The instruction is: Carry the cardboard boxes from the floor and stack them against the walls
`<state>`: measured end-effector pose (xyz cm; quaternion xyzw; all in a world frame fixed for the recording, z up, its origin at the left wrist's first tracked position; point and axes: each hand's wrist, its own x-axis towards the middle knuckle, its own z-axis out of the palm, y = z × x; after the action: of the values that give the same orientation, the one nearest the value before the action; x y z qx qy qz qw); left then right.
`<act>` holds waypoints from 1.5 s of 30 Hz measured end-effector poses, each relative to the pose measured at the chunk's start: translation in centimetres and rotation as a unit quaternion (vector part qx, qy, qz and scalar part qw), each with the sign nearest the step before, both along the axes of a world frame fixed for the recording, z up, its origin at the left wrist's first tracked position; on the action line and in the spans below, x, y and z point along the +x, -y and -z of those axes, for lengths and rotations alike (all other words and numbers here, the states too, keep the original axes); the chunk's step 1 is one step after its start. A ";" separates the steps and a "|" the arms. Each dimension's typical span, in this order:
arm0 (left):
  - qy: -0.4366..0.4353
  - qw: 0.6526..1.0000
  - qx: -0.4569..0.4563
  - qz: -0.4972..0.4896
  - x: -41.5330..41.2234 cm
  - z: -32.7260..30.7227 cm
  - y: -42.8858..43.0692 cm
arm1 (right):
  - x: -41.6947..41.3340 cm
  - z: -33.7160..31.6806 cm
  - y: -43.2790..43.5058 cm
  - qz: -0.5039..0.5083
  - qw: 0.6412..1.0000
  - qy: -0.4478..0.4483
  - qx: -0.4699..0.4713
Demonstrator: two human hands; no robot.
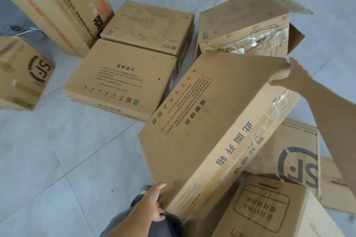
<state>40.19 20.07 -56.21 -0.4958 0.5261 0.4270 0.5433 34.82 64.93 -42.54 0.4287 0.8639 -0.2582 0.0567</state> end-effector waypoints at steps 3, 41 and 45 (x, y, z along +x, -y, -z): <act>0.006 1.000 -0.006 -0.011 -0.1 0.2 0.0 | 0.0 0.5 -0.3 0.010 1.000 0.004 -0.005; -0.318 0.880 -0.169 -0.309 -0.5 -20.0 21.6 | -0.1 -24.9 21.5 -0.059 0.989 -0.135 0.012; -0.388 0.852 -0.198 -0.289 -1.8 -25.6 29.1 | -0.1 -27.8 28.1 -0.076 0.984 -0.164 0.009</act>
<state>38.36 -9.04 -30.62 -0.5165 0.6009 0.6089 0.0371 34.68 36.78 -14.72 0.3144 0.8938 -0.3121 -0.0703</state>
